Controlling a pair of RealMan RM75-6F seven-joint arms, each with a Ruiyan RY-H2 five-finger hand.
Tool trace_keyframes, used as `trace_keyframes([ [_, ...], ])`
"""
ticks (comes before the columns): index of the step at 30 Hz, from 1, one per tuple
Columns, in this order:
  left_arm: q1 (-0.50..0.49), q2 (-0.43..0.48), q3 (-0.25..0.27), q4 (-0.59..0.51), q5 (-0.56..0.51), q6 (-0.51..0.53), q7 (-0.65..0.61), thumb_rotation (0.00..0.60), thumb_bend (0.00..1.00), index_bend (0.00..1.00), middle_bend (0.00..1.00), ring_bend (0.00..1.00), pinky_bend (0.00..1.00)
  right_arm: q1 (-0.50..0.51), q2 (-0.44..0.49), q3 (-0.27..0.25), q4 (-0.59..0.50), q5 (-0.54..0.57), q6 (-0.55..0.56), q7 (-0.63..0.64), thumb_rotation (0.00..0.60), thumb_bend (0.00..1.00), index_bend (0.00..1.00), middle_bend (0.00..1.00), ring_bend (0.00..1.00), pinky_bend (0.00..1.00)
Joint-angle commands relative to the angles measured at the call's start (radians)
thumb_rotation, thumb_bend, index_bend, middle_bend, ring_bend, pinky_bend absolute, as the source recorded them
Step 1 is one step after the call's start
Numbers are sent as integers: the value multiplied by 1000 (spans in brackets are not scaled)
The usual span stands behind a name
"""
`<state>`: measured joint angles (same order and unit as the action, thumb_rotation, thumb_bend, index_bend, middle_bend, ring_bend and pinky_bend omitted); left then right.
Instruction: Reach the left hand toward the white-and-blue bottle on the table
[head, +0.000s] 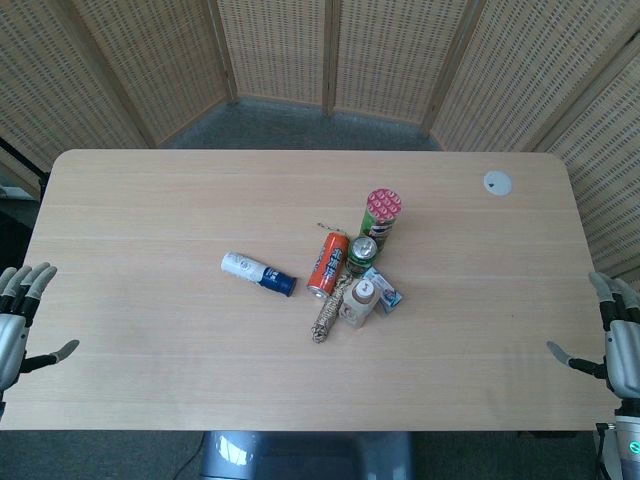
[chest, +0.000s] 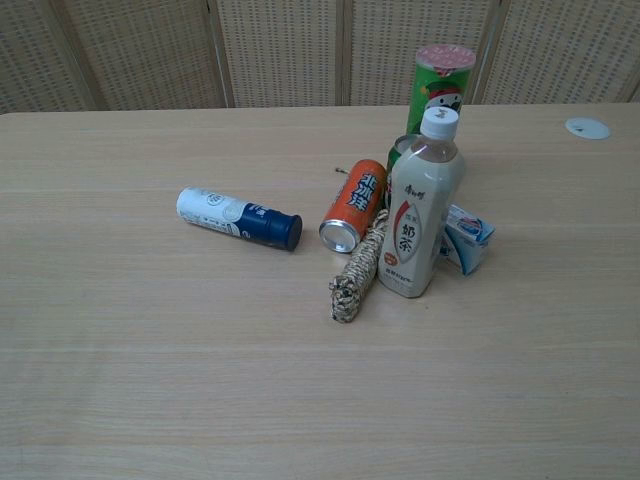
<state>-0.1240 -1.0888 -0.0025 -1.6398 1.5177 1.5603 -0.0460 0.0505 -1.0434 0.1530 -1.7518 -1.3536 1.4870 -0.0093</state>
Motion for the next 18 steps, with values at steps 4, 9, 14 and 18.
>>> trace_keyframes([
  [4, 3, 8, -8, -6, -14, -18, 5, 600, 0, 0, 0, 0, 0, -11, -45, 33, 66, 1, 95, -76, 542, 0, 0, 0, 0, 0],
  [9, -42, 7, -9, 11, 6, -97, 16, 600, 0, 0, 0, 0, 0, -15, -33, 33, 62, 11, 81, -36, 544, 0, 0, 0, 0, 0],
  [14, -206, -12, -29, 50, 48, -326, 42, 600, 0, 0, 0, 0, 0, -11, -28, 29, 59, 9, 63, -20, 539, 0, 0, 0, 0, 0],
  [18, -346, -77, -82, 65, 10, -508, 85, 600, 0, 0, 0, 0, 0, -8, -20, 24, 51, 19, 36, 1, 543, 0, 0, 0, 0, 0],
])
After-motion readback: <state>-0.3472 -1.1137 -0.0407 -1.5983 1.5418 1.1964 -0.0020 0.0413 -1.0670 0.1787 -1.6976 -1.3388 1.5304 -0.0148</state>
